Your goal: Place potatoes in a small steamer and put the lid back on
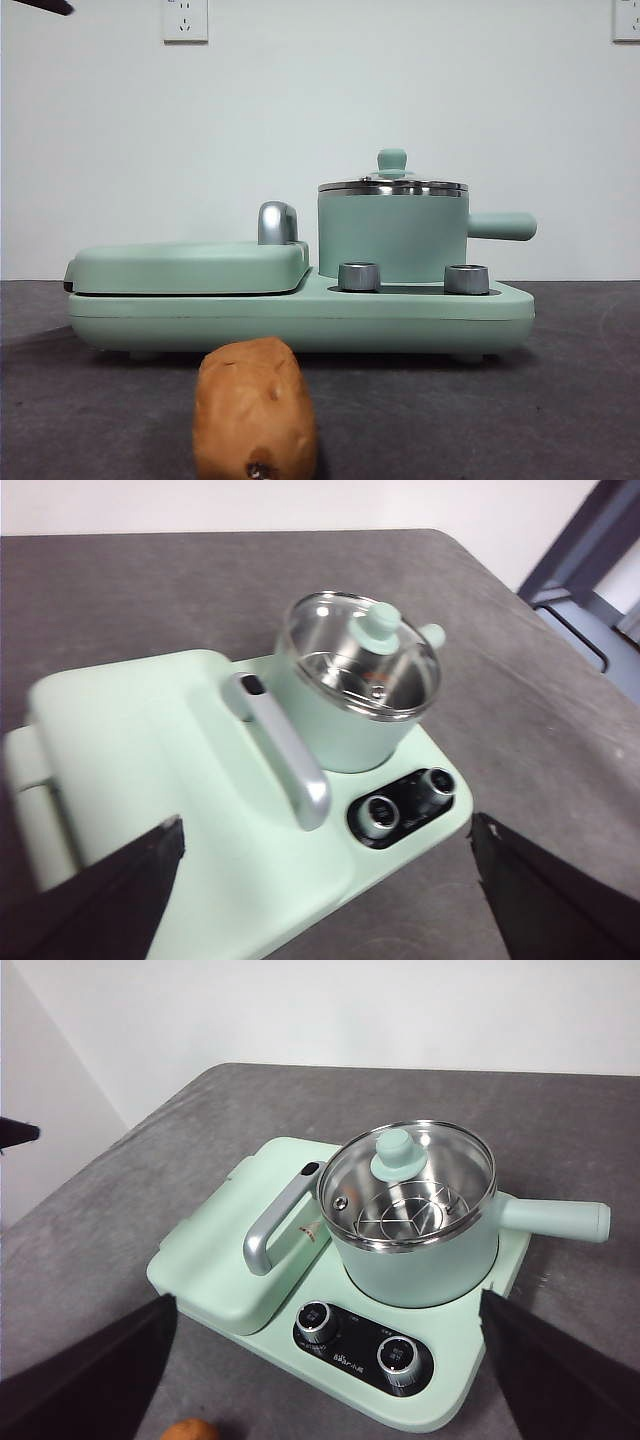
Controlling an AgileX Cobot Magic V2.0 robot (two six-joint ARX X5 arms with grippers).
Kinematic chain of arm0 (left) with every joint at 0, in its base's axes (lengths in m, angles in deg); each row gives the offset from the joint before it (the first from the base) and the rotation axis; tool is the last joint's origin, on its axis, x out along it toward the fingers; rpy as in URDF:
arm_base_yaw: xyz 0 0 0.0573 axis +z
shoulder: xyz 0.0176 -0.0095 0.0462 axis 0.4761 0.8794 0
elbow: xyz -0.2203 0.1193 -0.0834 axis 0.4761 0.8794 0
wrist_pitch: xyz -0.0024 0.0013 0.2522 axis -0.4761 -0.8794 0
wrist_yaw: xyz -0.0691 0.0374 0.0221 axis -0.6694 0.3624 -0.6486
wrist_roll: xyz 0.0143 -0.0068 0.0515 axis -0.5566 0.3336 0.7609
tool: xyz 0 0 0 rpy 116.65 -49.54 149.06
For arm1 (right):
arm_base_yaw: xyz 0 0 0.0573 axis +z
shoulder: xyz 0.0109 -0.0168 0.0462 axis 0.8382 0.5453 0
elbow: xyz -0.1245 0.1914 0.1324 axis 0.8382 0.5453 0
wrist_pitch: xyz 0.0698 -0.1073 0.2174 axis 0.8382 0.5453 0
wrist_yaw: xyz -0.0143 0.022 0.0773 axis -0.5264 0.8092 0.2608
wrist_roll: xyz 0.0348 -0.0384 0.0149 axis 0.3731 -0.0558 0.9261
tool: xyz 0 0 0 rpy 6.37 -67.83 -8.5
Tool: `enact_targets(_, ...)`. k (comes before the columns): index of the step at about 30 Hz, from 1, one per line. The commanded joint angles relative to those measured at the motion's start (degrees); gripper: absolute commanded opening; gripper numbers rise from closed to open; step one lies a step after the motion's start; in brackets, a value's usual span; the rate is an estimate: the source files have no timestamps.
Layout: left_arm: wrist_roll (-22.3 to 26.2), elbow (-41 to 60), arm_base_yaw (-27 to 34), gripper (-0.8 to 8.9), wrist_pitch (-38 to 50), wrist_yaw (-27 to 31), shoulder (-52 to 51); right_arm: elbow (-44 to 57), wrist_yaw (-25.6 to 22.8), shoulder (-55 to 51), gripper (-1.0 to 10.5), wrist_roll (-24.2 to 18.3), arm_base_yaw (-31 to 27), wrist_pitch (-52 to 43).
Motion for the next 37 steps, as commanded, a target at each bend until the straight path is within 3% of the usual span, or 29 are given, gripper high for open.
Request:
enact_targets(1, -0.77, -1.7, -2.05, 4.69, 1.55, -0.42, 2.27, -0.92, 0.02, 0.72, 4.9, -0.46, 0.09, -0.57)
enact_targets(11, -2.12, -14.64, -10.64, 4.68, -0.13, 0.61, 19.74, -0.92, 0.22, 0.72, 4.9, 0.17, 0.09, -0.31)
enact_targets(22, 2.16, -45.03, -19.82, 4.68, -12.85, 10.34, 45.97, -0.92, 0.2, 0.72, 4.9, 0.2, 0.09, 1.88)
enact_targets(30, 3.54, -63.91, -24.63, 4.64, -14.23, 18.71, 61.64, -0.92, 0.22, 0.72, 4.9, 0.22, 0.09, 2.01)
enact_targets(37, 3.48, -68.15, -25.94, 4.56, -13.53, 20.15, 68.54, -0.92, 0.22, 0.72, 4.9, 0.44, 0.09, 2.01)
